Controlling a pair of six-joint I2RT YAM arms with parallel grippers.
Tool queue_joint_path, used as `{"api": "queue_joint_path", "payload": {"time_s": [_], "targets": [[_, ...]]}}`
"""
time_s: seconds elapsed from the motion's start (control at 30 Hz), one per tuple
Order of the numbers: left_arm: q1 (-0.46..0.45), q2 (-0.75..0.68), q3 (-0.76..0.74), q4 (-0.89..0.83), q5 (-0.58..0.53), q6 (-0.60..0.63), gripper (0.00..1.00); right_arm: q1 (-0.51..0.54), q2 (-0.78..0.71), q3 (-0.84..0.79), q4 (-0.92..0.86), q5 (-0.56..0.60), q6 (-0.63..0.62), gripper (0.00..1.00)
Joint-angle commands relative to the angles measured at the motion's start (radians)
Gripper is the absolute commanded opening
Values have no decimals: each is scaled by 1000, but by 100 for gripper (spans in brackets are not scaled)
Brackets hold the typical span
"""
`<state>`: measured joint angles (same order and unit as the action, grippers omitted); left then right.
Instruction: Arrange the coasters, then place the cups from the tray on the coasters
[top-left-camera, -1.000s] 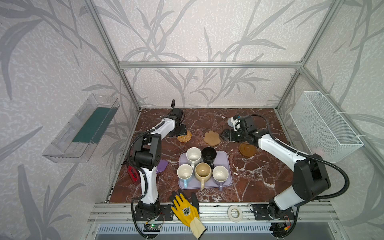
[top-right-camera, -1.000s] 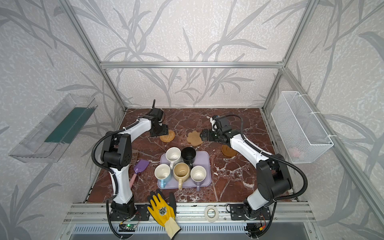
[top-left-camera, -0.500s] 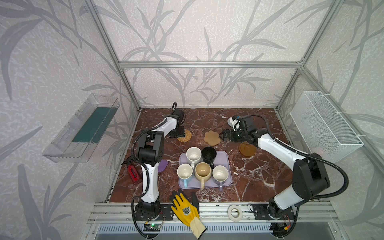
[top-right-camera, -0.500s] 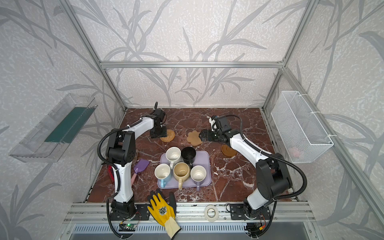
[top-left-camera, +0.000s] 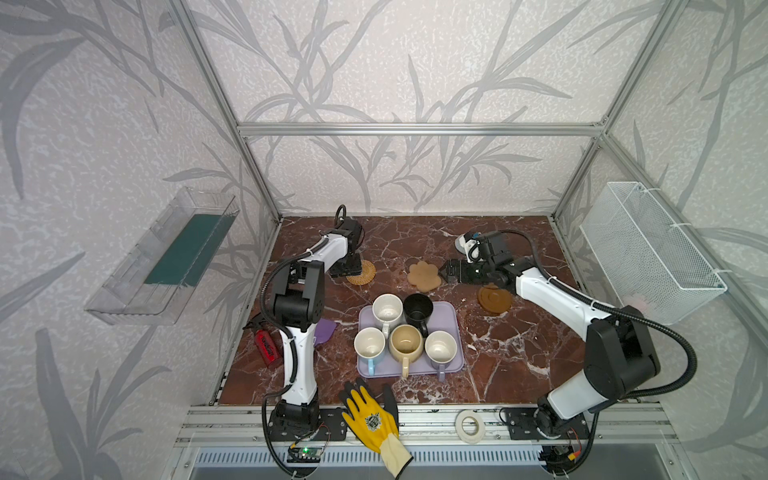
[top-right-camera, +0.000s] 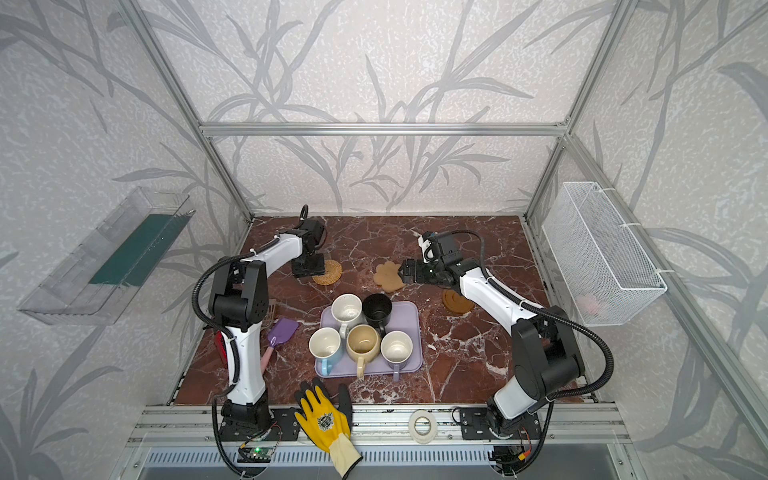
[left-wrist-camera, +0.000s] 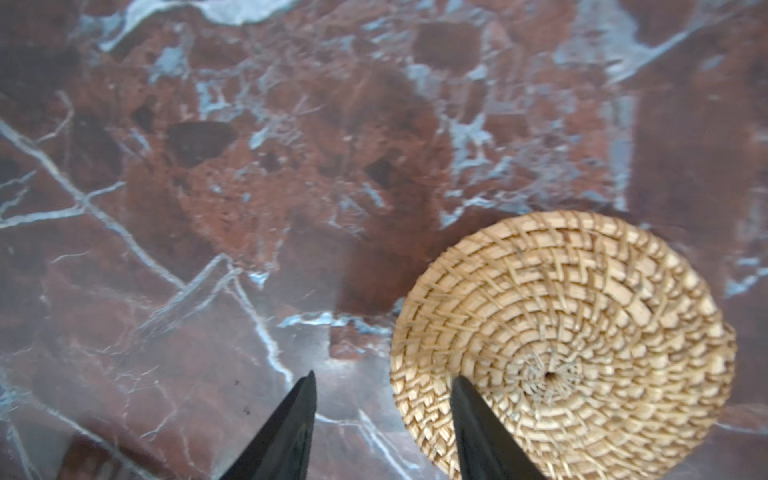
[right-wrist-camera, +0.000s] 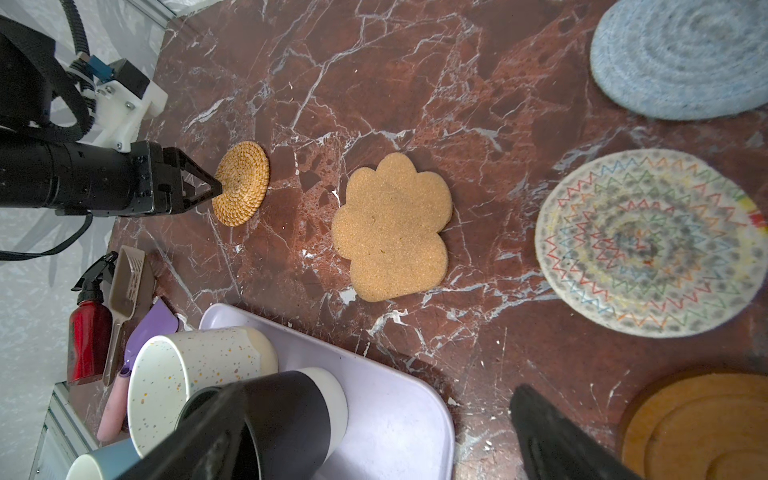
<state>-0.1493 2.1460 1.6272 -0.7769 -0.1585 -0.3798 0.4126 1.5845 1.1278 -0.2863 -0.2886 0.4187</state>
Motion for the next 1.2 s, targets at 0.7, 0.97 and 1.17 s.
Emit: {"api": "queue_joint_path", "payload": {"time_s": [0.7,0.97,1.17], "targets": [[-2,-175,3,-54,-63,-34,64,5,-31,-37,-10,20,10,98],[-131,-369,-4,-30,40,-30,82,5,-50,-53,-38,40,18,98],[-244,-388,15,5,156,-90,86,0,-63,-50,-48,85,7,95]]}}
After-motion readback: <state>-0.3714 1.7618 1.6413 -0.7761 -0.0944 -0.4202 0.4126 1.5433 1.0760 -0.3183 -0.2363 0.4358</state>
